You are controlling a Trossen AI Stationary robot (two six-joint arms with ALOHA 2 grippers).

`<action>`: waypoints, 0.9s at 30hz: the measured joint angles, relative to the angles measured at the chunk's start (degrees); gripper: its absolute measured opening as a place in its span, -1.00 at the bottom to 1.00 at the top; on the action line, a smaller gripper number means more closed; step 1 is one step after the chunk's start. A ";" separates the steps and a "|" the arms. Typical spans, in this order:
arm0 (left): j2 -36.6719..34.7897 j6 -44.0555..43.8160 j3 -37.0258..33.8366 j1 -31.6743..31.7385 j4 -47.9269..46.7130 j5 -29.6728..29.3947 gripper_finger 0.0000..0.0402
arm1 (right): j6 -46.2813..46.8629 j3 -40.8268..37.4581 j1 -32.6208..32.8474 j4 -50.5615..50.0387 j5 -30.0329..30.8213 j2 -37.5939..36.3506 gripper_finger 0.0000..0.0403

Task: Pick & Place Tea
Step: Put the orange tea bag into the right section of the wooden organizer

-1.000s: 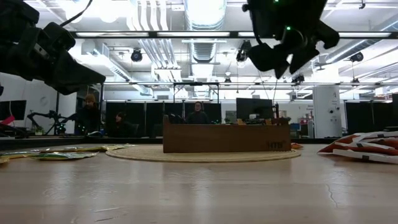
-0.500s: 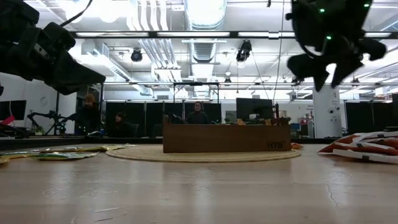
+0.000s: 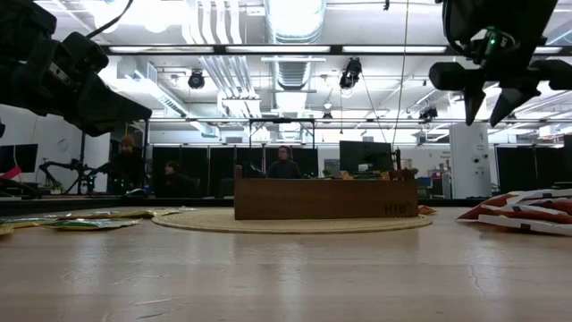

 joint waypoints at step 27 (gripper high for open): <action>0.00 0.00 0.02 0.00 -0.02 0.00 -1.00 | -23.12 -13.48 -21.63 17.24 -14.39 0.68 -0.27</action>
